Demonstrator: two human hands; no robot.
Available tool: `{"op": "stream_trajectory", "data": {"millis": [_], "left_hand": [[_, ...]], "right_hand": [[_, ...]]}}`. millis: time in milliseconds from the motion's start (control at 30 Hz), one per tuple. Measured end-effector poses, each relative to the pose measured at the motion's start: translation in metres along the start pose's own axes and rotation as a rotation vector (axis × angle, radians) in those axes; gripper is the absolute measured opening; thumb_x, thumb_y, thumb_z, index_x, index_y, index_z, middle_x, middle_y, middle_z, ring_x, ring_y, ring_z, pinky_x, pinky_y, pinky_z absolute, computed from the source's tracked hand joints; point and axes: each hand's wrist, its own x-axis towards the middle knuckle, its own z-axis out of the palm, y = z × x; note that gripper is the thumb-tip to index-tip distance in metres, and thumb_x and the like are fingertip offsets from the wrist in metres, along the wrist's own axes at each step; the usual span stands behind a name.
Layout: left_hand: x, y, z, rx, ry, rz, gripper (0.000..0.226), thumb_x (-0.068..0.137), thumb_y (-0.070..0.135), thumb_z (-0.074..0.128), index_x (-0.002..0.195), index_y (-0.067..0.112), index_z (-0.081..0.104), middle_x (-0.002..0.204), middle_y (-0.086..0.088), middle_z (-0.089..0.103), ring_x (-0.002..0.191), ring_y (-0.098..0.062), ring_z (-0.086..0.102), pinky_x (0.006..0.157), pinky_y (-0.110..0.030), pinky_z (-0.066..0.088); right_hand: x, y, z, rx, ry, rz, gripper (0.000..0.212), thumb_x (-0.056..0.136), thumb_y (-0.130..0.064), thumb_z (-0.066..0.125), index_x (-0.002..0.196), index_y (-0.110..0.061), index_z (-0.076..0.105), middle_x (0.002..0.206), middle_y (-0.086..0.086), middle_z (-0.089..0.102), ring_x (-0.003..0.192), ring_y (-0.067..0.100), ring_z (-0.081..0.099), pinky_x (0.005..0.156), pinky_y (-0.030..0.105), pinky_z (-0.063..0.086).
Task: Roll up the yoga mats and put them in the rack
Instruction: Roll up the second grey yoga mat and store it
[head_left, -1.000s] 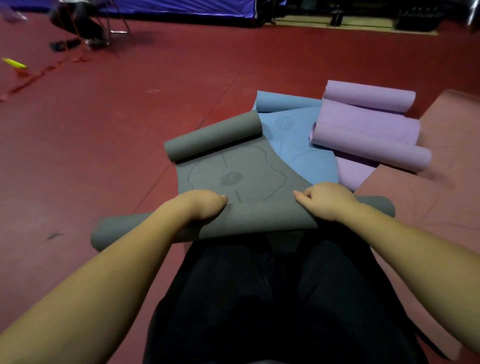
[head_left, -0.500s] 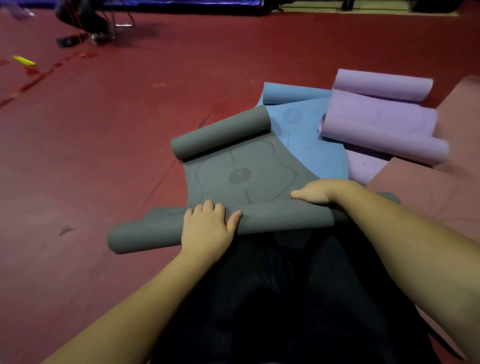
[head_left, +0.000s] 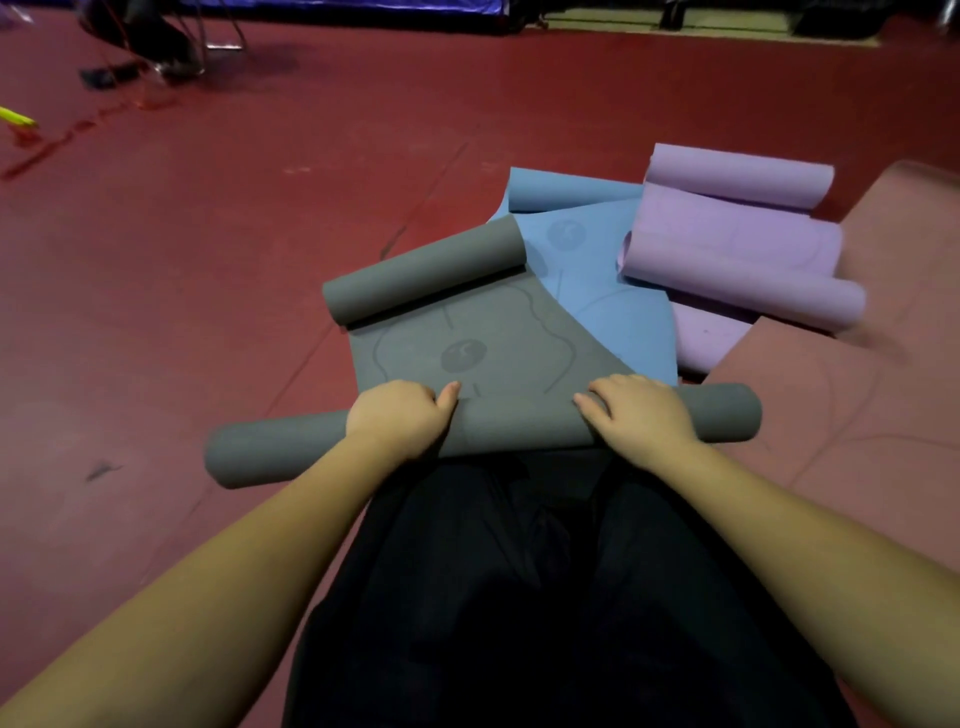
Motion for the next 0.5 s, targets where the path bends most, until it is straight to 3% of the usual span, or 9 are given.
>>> {"op": "stream_trajectory", "data": {"millis": [67,167,267,367,433,500], "left_hand": [[0.005,0.000,-0.004,-0.004,-0.057,-0.011,0.063,0.102,0.058,0.018,0.084,0.017,0.063,0.102,-0.013,0.068,0.097,-0.033,0.062,0.074,-0.036,0.040],[0.008,0.000,-0.005,-0.010,-0.102,-0.017,0.062,0.101,0.058,0.015,0.085,0.017,0.059,0.104,-0.014,0.067,0.091,-0.032,0.059,0.075,-0.037,0.041],[0.010,0.000,-0.014,0.034,-0.158,-0.004,0.063,0.102,0.054,0.015,0.108,0.015,0.064,0.109,-0.015,0.065,0.086,-0.030,0.052,0.075,-0.038,0.040],[0.012,-0.005,-0.026,0.054,-0.209,-0.003,0.055,0.102,0.044,0.020,0.139,0.018,0.052,0.122,-0.017,0.060,0.101,-0.034,0.056,0.077,-0.039,0.039],[0.012,-0.005,-0.034,-0.014,-0.254,-0.047,0.059,0.103,0.048,0.023,0.137,0.014,0.055,0.135,-0.017,0.056,0.119,-0.035,0.054,0.090,-0.041,0.042],[0.010,-0.004,-0.042,-0.073,-0.305,-0.079,0.065,0.104,0.053,0.023,0.138,0.009,0.054,0.148,-0.017,0.047,0.134,-0.034,0.046,0.107,-0.040,0.035]], "right_hand": [[-0.009,-0.001,0.005,0.033,0.056,0.000,0.070,0.088,-0.063,0.016,0.103,-0.019,0.068,0.099,0.003,0.068,0.097,0.029,0.061,0.083,0.038,0.041],[-0.002,-0.001,0.001,0.038,0.056,0.049,0.067,0.089,-0.061,0.015,0.088,-0.018,0.066,0.092,0.005,0.067,0.092,0.030,0.061,0.073,0.036,0.036],[0.007,-0.001,-0.005,0.017,0.045,0.026,0.049,0.099,-0.052,0.029,0.075,-0.017,0.054,0.087,0.007,0.065,0.089,0.031,0.061,0.066,0.034,0.029],[0.011,-0.002,-0.013,0.031,0.014,0.039,0.048,0.100,-0.051,0.031,0.069,-0.019,0.049,0.086,0.006,0.065,0.089,0.031,0.061,0.064,0.033,0.031],[0.015,-0.004,-0.025,0.033,-0.038,0.048,0.051,0.100,-0.054,0.029,0.072,-0.020,0.054,0.091,0.006,0.067,0.093,0.030,0.061,0.065,0.032,0.033],[0.018,-0.004,-0.040,0.013,-0.114,0.039,0.054,0.100,-0.056,0.027,0.089,-0.023,0.067,0.101,0.008,0.068,0.100,0.030,0.060,0.070,0.032,0.037]]}}
